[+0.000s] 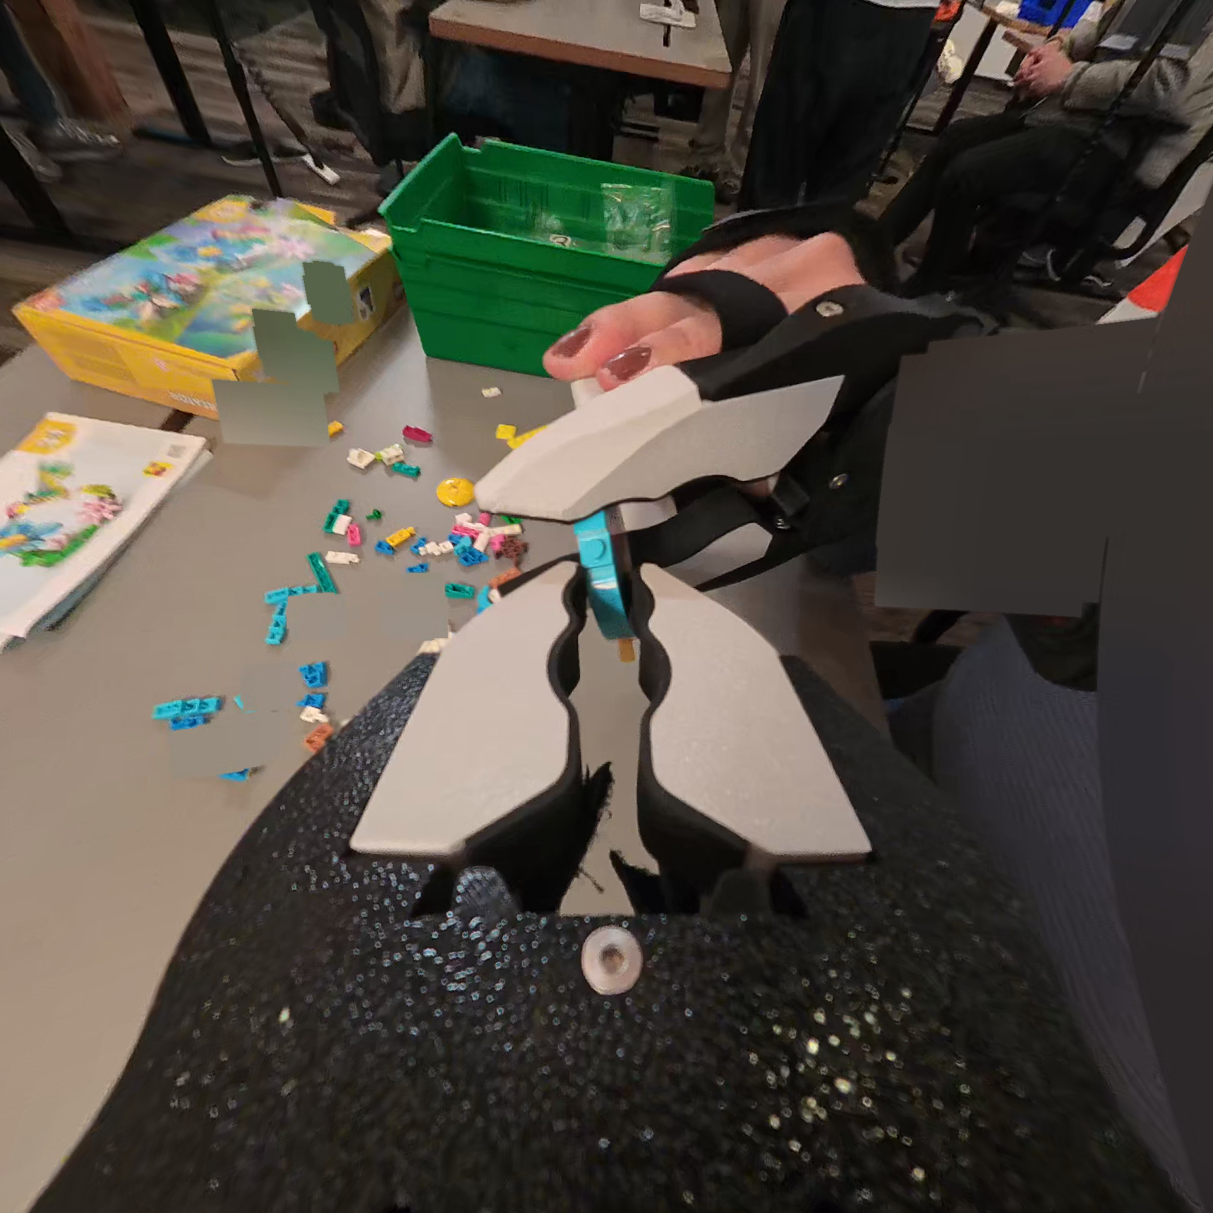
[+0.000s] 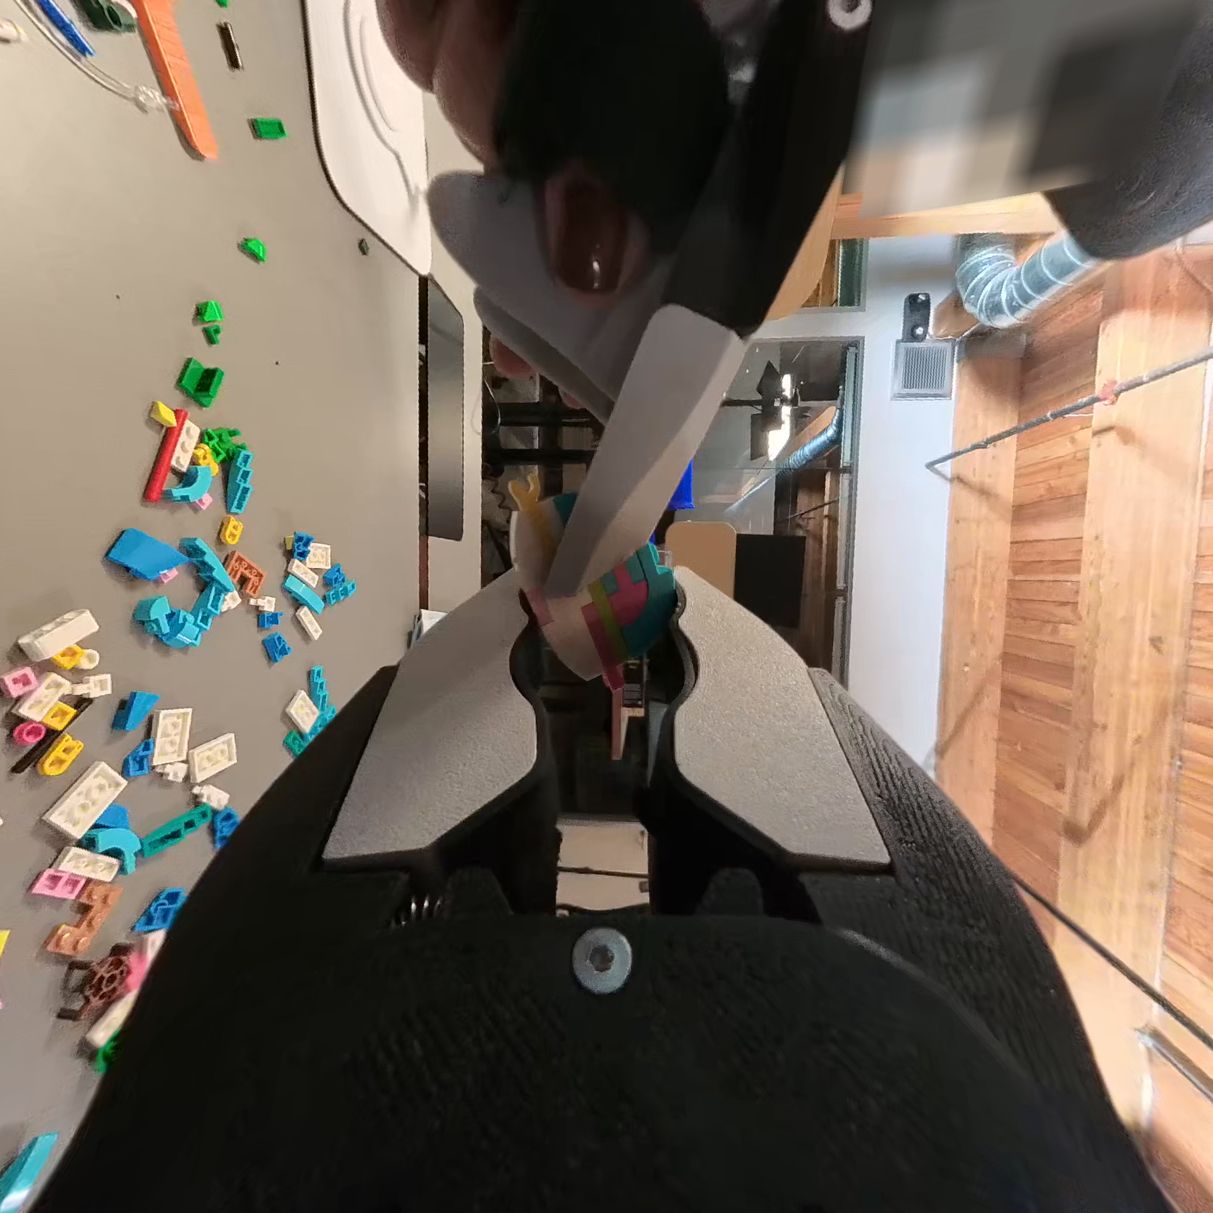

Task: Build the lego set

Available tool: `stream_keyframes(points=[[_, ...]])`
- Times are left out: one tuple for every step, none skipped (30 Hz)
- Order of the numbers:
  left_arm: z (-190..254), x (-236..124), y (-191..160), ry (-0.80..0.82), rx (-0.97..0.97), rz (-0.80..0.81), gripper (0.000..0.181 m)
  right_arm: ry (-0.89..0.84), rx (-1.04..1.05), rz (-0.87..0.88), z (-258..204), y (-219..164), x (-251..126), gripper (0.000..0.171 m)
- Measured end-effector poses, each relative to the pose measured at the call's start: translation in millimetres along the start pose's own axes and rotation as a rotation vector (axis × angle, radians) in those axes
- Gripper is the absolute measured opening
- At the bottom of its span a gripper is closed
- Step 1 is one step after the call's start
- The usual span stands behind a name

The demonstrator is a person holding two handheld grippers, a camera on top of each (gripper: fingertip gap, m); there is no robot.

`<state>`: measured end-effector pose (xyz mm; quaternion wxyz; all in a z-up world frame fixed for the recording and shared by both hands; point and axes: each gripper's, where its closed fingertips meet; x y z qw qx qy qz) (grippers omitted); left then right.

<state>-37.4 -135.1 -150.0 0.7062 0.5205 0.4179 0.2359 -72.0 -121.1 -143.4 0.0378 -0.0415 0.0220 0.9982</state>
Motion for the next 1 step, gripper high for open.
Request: stream_keyframes(points=[[-0.5,0.2,0.6,0.01,0.012,-0.001,0.012,0.008,0.015,0.006,-0.2,0.1,-0.4,0.033]])
Point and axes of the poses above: each gripper's, where its closed fingertips meet, x out along the fingers, y out of its top, z = x × y across the jaws, and after that the axes turned 3 degrees about z, right-handed
